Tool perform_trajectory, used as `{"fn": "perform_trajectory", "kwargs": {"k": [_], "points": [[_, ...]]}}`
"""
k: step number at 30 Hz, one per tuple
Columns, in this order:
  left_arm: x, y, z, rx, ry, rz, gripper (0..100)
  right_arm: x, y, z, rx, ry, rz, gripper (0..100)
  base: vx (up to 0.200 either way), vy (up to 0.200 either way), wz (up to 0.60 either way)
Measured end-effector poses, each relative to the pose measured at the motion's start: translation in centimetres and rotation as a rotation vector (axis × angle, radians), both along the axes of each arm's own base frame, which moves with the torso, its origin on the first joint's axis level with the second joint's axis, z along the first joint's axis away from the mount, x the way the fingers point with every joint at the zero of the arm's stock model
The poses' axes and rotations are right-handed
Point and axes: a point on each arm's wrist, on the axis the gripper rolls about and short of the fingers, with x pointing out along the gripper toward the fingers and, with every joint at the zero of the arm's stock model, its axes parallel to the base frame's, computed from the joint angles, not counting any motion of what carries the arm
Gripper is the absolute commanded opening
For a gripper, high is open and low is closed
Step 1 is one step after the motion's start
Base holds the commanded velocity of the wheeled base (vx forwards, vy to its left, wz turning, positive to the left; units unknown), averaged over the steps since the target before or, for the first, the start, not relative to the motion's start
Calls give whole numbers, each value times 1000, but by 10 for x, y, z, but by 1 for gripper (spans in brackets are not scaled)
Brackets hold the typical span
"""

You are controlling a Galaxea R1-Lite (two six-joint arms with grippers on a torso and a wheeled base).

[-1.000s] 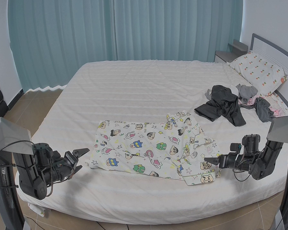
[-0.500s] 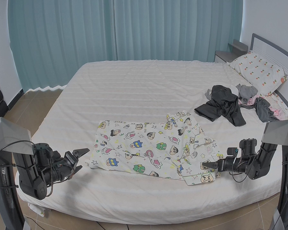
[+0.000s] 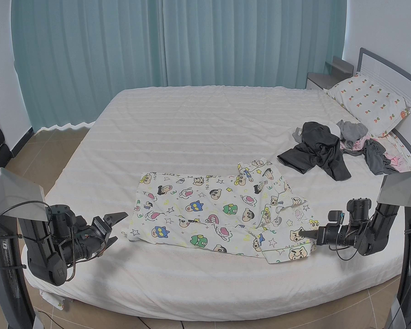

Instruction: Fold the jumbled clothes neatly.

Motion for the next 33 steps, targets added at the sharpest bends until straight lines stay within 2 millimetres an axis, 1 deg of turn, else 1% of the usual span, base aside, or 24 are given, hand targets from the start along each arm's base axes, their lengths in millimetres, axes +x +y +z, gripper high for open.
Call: {"fn": "perform_trajectory", "kwargs": {"k": [6,11,17,23,24,28,33], "points": [[0,0,0,0,0,1,100,8,-2,11,27,-86,-36,0,0,0,0],[0,0,0,3,0,7,100,14,3,16,38,-129,-88,0,0,0,0],[0,-1,-1,8,1,13,100,22,8,8,18,-134,-129,0,0,0,0],[0,-2,-3,8,7,11,100,28,9,-1,-1,-123,-159,0,0,0,0],[0,-2,-3,8,8,10,100,28,9,-3,-3,-118,-160,100,0,0,0],[0,-2,-4,7,10,10,100,28,8,-9,-14,-75,-176,100,0,0,0],[0,-2,-4,6,12,10,100,29,7,-8,-30,-82,-208,100,0,0,0]]}}
